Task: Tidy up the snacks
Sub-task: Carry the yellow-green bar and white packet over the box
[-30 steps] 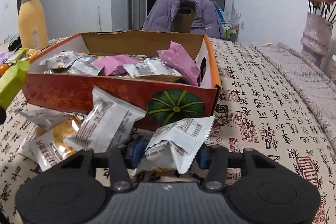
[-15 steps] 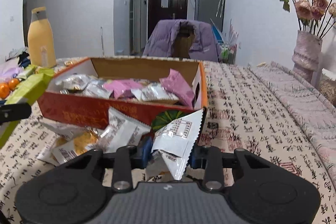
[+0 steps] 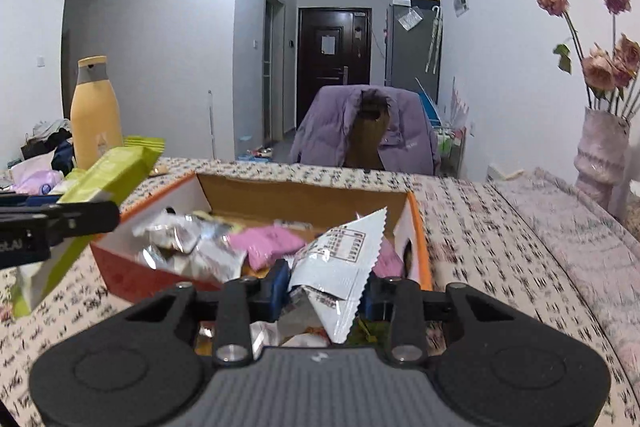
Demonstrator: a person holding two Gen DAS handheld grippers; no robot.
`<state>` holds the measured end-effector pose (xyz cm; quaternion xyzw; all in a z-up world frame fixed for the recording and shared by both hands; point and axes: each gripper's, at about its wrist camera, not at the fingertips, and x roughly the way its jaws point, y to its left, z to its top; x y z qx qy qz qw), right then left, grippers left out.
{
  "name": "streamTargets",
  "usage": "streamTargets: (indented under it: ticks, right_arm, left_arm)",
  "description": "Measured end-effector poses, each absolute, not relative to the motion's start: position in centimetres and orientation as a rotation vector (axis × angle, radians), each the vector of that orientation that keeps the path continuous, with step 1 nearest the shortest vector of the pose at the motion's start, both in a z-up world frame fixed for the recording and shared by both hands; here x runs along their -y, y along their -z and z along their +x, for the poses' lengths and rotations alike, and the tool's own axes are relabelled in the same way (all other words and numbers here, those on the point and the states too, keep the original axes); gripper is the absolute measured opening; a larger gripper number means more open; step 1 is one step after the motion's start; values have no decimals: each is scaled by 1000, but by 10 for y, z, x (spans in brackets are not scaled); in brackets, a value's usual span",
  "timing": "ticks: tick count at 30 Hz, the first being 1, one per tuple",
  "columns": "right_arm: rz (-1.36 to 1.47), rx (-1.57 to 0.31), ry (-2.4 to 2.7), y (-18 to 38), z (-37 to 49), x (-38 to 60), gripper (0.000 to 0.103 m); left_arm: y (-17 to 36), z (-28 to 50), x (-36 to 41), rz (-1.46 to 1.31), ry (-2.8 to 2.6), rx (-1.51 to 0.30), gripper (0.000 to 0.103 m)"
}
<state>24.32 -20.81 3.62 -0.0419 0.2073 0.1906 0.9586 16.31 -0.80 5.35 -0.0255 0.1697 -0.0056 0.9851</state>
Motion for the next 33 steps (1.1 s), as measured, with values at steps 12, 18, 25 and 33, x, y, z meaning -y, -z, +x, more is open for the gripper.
streamTargets:
  ticks: [12,18,25,33]
  right_arm:
    - [-71,-388,-418,-45,301,169,34]
    - [-28,-360,-412,-28,319,165,34]
    - [-30,-385,-403,-12,321,170,35]
    - [-52,-387,-377,-8,318,167,42]
  left_arm:
    - [-64,230,-1,-92,-27,-335,38]
    - [-50,261,-11,-132,-55,-350,38]
    - [-23,275,-26,-144,-55,-409,38]
    - [-15,277,-29,-146,-63,-416,39]
